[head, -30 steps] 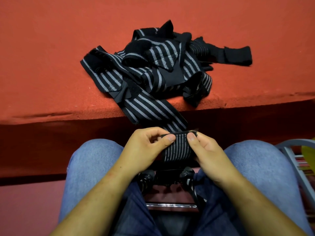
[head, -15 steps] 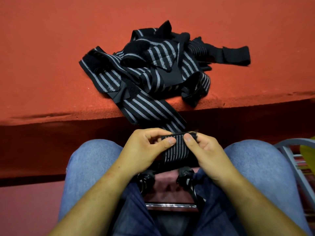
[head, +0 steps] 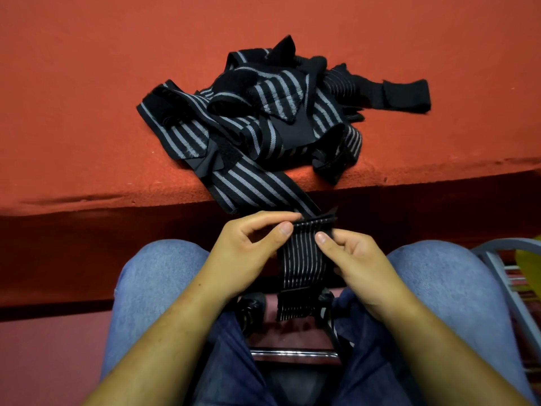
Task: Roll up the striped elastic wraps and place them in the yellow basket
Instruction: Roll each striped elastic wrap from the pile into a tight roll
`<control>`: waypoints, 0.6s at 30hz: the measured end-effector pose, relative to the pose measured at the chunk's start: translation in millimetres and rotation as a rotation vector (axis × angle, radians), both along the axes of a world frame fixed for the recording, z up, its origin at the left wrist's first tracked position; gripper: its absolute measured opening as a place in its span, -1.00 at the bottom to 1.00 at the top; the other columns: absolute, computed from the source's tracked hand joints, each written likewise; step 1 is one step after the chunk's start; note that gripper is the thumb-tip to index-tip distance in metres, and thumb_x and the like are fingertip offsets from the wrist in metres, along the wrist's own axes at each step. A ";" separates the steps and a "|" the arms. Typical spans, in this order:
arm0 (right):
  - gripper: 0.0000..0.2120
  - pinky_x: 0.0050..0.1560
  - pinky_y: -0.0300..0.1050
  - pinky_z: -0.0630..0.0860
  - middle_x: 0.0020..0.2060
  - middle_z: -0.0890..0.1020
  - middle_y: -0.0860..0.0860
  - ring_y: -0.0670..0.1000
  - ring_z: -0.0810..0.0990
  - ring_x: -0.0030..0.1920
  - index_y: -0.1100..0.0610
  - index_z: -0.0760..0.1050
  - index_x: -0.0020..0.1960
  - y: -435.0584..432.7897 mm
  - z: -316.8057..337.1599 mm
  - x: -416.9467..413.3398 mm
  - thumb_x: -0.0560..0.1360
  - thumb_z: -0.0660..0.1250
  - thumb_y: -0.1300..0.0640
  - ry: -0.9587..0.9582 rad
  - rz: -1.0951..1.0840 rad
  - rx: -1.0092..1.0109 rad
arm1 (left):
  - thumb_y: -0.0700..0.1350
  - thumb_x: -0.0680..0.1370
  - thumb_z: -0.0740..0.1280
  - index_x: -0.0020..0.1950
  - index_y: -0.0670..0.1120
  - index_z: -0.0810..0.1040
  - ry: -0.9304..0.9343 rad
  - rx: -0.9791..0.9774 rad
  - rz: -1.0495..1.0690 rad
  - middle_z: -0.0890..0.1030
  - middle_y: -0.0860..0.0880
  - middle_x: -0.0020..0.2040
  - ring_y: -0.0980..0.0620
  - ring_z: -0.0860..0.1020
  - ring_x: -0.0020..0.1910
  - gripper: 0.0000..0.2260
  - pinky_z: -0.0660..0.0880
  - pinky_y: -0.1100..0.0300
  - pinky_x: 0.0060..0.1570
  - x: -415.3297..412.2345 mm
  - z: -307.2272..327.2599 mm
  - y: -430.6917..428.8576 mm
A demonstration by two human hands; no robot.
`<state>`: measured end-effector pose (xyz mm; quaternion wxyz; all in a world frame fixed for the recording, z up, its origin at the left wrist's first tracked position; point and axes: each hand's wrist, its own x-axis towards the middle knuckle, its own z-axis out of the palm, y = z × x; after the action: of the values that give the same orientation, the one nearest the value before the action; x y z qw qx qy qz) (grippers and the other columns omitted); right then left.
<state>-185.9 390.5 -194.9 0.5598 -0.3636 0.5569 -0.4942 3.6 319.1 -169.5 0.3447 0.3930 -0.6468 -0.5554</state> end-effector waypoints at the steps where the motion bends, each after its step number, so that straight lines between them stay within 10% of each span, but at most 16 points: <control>1: -0.76 0.05 -0.06 0.61 0.00 0.77 0.16 0.11 0.76 0.05 0.15 0.68 0.18 -0.4 -0.9 -0.5 0.69 0.26 0.11 -0.015 -0.009 0.003 | -0.06 0.59 0.40 0.12 0.06 0.73 0.007 0.009 -0.009 0.74 0.10 0.11 0.14 0.68 0.14 -0.85 0.56 0.14 0.10 0.2 -0.3 -0.1; 7: -0.67 0.08 -0.03 0.63 0.05 0.76 0.14 0.08 0.74 0.08 0.13 0.71 0.09 -3.8 4.7 1.7 0.70 0.15 0.26 -0.187 -0.055 0.040 | -0.27 0.57 0.46 0.08 0.01 0.74 -0.022 -0.011 -0.067 0.75 0.10 0.09 0.15 0.67 0.15 -0.80 0.50 0.30 0.17 1.0 -1.9 -1.2; 11: -0.63 0.07 0.00 0.65 0.08 0.74 0.19 0.16 0.73 0.10 0.13 0.74 0.07 -5.2 4.2 -0.1 0.63 0.21 -0.03 -0.324 -0.085 0.066 | -0.31 0.53 0.49 0.05 -0.02 0.76 -0.054 -0.070 -0.060 0.73 0.09 0.09 0.16 0.66 0.16 -0.79 0.47 0.37 0.20 1.8 -3.0 -1.8; 18: -0.70 0.22 0.18 0.59 0.07 0.75 0.21 0.22 0.73 0.12 0.12 0.69 0.19 0.4 -1.1 -0.7 0.57 0.37 -0.02 -0.096 -0.015 -0.053 | -0.30 0.52 0.51 0.14 0.08 0.72 -0.034 0.056 -0.072 0.73 0.04 0.03 0.15 0.66 -0.02 -0.69 0.59 0.27 0.04 1.5 -0.3 0.8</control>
<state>-186.6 390.8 -196.0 0.5723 -0.3500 0.5188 -0.5300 5.1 319.9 -169.8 0.3026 0.3883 -0.6504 -0.5785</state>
